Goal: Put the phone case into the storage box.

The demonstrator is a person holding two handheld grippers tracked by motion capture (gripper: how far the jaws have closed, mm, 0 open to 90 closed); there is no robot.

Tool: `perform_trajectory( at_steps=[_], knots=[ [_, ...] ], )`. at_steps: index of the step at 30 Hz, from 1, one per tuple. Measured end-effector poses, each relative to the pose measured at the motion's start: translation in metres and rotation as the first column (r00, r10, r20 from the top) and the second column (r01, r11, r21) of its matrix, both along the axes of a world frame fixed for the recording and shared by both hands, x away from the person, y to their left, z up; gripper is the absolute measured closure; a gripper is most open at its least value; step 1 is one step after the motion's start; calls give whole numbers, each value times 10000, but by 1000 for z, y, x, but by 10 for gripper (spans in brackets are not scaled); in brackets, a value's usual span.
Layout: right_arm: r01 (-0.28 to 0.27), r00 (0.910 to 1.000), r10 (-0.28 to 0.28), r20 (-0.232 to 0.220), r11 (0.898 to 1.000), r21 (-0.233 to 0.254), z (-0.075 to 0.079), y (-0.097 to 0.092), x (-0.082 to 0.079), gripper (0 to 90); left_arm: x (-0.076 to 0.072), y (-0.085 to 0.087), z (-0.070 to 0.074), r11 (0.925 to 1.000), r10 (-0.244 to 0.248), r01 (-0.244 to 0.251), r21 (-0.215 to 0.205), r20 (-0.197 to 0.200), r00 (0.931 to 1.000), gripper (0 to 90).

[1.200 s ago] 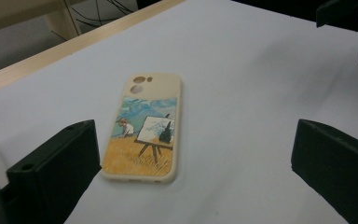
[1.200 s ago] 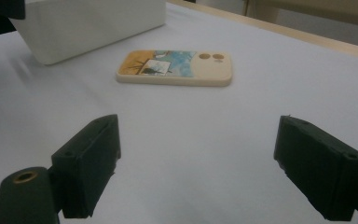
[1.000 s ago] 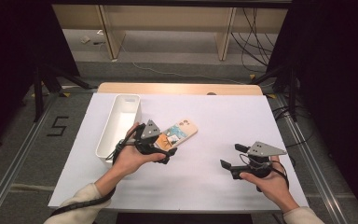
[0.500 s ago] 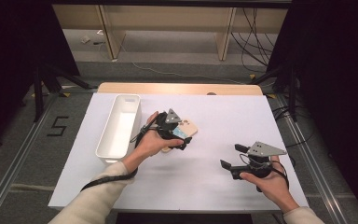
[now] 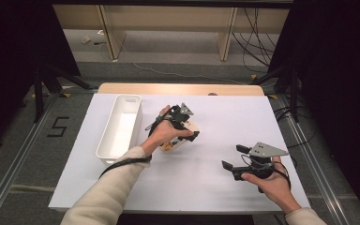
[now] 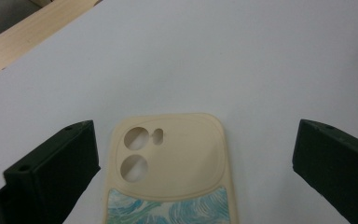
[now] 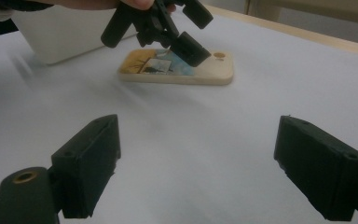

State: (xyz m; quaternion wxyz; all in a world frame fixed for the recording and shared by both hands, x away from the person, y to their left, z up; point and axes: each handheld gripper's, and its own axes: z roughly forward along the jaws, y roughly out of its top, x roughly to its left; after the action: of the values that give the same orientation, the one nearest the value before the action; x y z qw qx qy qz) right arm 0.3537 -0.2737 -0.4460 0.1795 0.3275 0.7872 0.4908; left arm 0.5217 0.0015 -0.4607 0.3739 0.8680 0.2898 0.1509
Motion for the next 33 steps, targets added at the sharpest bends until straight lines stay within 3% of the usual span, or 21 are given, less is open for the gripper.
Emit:
perform_trajectory(
  at_steps=[11, 33],
  knots=[
    [18, 10000, -18, -19, 10000, -36, -1, 0, 0, 153, 15, -6, -17, 9983, 206, -192, 549, -258, 9995, 0],
    [-2, 10000, 2, -63, 10000, -73, -1, 0, 1, 153, 28, -9, -31, 9966, 417, -363, 733, -738, 9964, 0]
  ],
)
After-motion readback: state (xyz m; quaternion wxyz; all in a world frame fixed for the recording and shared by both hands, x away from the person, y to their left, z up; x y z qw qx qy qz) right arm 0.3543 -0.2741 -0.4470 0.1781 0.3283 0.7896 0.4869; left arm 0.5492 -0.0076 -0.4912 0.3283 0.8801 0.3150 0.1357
